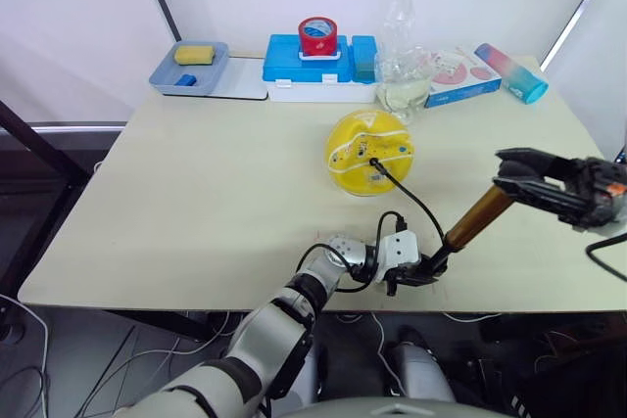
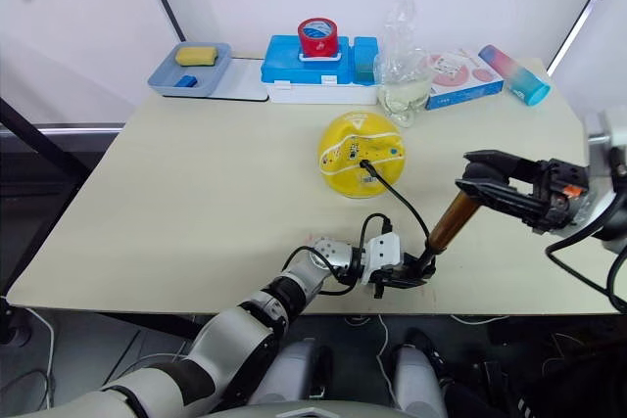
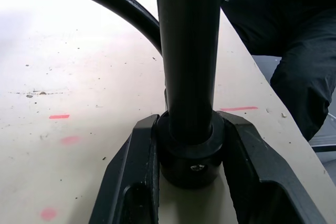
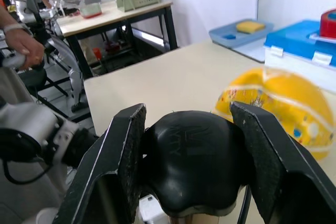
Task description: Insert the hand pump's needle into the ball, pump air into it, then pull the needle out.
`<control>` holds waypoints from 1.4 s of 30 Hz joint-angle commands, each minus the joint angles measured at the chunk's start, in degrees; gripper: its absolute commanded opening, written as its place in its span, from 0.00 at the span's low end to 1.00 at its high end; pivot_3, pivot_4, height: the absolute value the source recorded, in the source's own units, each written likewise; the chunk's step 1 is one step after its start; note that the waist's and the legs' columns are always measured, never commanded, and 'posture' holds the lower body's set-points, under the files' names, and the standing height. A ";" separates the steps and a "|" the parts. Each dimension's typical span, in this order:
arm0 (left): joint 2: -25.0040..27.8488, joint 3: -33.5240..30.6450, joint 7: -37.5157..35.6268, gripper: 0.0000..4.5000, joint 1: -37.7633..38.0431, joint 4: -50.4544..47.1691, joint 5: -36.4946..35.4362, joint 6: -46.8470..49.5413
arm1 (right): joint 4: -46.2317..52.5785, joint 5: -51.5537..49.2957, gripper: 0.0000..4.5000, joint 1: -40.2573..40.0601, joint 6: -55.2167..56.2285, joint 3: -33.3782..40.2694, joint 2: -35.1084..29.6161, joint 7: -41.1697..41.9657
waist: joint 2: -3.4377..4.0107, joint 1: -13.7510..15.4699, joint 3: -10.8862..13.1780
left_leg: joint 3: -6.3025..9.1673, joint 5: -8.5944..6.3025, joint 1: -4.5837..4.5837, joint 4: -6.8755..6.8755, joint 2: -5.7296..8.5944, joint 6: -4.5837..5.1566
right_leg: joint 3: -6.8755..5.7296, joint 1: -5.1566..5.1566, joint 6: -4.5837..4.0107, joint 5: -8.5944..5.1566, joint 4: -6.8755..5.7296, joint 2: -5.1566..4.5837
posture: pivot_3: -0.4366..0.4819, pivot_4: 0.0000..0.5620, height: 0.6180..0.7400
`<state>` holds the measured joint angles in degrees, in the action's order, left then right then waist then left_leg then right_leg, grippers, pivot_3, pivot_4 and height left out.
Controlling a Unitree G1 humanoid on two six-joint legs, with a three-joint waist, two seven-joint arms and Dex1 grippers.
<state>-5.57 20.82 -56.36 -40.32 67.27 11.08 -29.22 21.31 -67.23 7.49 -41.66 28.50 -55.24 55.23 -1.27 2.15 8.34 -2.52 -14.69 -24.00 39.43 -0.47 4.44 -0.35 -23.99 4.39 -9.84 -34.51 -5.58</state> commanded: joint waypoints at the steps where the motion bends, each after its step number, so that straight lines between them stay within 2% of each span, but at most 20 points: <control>1: 1.32 1.92 -0.01 0.26 0.84 2.77 3.07 0.56 | -0.89 -5.97 0.46 4.57 -2.58 7.21 -3.17 -3.84 | 0.00 0.00 0.00 | 0.00 0.00 0.00 0.00 0.00 0.00 | 0.00 0.00 0.00 0.00 0.00 -0.01 | 0.48 0.27 1.00; 7: 1.55 2.06 -0.33 0.26 0.72 3.03 3.29 0.23 | -0.17 -10.20 0.46 7.78 -6.58 6.36 -3.85 -6.62 | 0.09 0.02 0.06 | -0.01 0.00 -0.28 -0.03 0.01 0.01 | 0.02 -0.27 -0.02 0.01 0.02 -0.03 | 0.48 0.27 1.00; 10: 1.48 1.98 -0.16 0.26 0.60 3.12 3.27 0.01 | 1.95 -2.69 0.46 3.11 -4.36 1.67 -1.05 -4.49 | 0.08 0.11 0.04 | 0.01 0.01 -0.70 -0.02 0.02 0.02 | 0.01 -0.66 -0.04 0.03 0.01 0.01 | 0.48 0.27 1.00; 14: 1.34 1.67 0.27 0.26 0.49 3.15 3.09 -0.20 | 1.74 9.02 0.46 -3.93 2.25 -5.21 2.63 -1.38 | -0.21 0.07 -0.14 | 0.07 0.01 -0.67 -0.01 0.03 0.02 | -0.06 -0.58 -0.04 0.03 0.04 0.02 | 0.48 0.27 1.00; 20: 1.38 0.74 2.28 0.26 0.55 3.08 2.49 -0.15 | -2.35 23.24 0.46 -9.21 12.92 -15.59 7.56 0.28 | -0.26 -0.07 -0.17 | 0.10 0.00 -0.10 0.04 0.02 0.01 | -0.06 -0.13 0.20 -0.10 0.00 0.03 | 0.48 0.27 1.00; 24: 1.33 0.81 2.67 0.26 0.71 3.11 2.59 0.11 | -6.38 28.93 0.46 -9.97 18.52 -19.06 10.41 0.36 | -0.25 -0.15 -0.19 | 0.11 -0.01 0.15 0.01 -0.01 -0.02 | -0.08 0.11 0.27 -0.15 0.01 0.04 | 0.48 0.27 1.00; 28: 1.38 0.94 2.42 0.26 0.74 3.12 2.67 0.03 | -4.37 23.62 0.46 -9.04 18.01 -15.08 10.41 1.88 | -0.31 -0.11 -0.22 | 0.12 -0.01 0.21 0.01 -0.01 -0.02 | -0.09 0.18 0.27 -0.14 0.01 0.04 | 0.48 0.27 1.00; 34: 1.42 1.29 2.13 0.26 0.88 3.08 3.00 -0.33 | -0.96 12.18 0.46 -5.06 11.48 -6.21 7.26 1.52 | -0.12 -0.03 -0.09 | 0.10 -0.01 0.12 0.01 -0.01 -0.01 | -0.08 0.12 0.04 -0.01 0.01 -0.01 | 0.48 0.27 1.00; 40: 1.43 1.49 1.21 0.26 0.94 3.03 3.08 -0.38 | 0.18 -1.31 0.46 1.15 3.05 4.19 1.02 -2.36 | -0.04 -0.07 0.02 | 0.08 0.00 0.04 -0.05 0.01 -0.01 | -0.10 0.10 0.04 -0.01 0.08 -0.08 | 0.48 0.27 1.00; 42: 1.44 1.47 1.10 0.26 0.92 3.02 3.07 -0.39 | 0.25 -3.53 0.46 2.20 1.47 5.57 0.31 -3.74 | -0.07 -0.03 0.03 | 0.10 0.00 0.04 -0.06 0.01 -0.01 | -0.11 0.10 0.03 -0.01 0.08 -0.07 | 0.48 0.27 1.00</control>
<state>-5.53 20.78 -55.03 -40.62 68.19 11.63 -30.47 21.19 -68.41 8.14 -40.22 29.17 -54.24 54.28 -1.34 2.11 8.37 -2.38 -14.70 -23.95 39.35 -0.47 4.43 -0.49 -23.89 4.42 -9.86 -34.42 -5.63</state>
